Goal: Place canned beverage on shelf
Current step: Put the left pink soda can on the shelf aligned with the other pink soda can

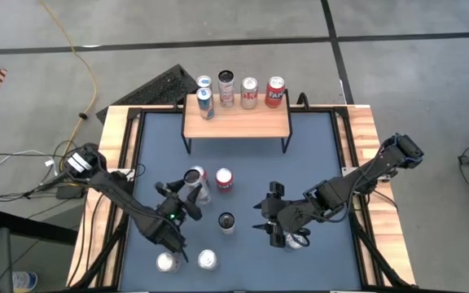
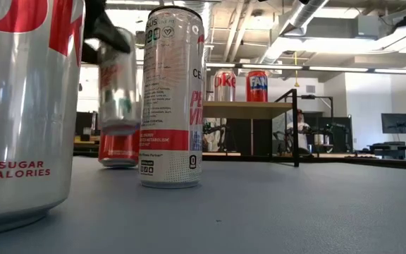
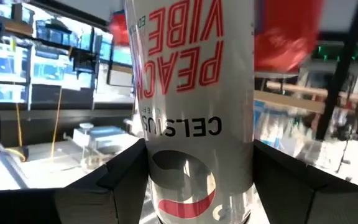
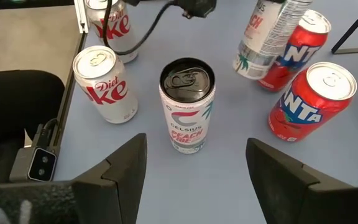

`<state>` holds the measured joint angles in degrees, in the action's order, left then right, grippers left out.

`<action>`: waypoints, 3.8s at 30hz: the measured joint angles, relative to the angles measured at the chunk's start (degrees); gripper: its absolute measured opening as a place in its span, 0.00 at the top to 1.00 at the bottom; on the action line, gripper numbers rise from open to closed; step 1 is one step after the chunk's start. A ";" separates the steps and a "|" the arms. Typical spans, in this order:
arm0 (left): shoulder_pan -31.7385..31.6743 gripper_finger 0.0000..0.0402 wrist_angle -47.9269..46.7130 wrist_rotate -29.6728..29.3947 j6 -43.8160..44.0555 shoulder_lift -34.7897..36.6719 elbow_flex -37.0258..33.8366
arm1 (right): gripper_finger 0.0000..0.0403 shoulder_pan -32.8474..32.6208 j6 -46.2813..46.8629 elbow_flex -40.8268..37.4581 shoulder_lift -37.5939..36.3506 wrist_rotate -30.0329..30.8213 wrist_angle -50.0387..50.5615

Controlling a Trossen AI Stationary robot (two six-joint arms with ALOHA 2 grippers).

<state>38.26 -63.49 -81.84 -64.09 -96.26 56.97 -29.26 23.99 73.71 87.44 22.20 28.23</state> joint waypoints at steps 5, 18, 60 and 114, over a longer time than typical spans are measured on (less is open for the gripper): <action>4.50 0.42 4.78 -0.21 -0.92 -0.41 -4.69 | 0.37 0.00 0.00 0.00 0.00 0.01 0.00; 11.72 0.39 25.17 7.46 -15.69 -0.45 -6.33 | 0.37 0.15 -0.44 0.00 0.00 0.04 -0.04; 8.33 0.28 16.34 13.27 -10.80 -0.38 -0.05 | 0.37 0.13 -0.64 0.00 0.00 -0.22 0.04; 7.98 0.41 -24.88 28.59 116.25 25.15 34.13 | 0.37 15.48 -16.49 46.48 35.35 -5.83 12.26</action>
<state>46.24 -88.37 -53.26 52.16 -71.11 91.09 -13.77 7.50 120.20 122.79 16.37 40.49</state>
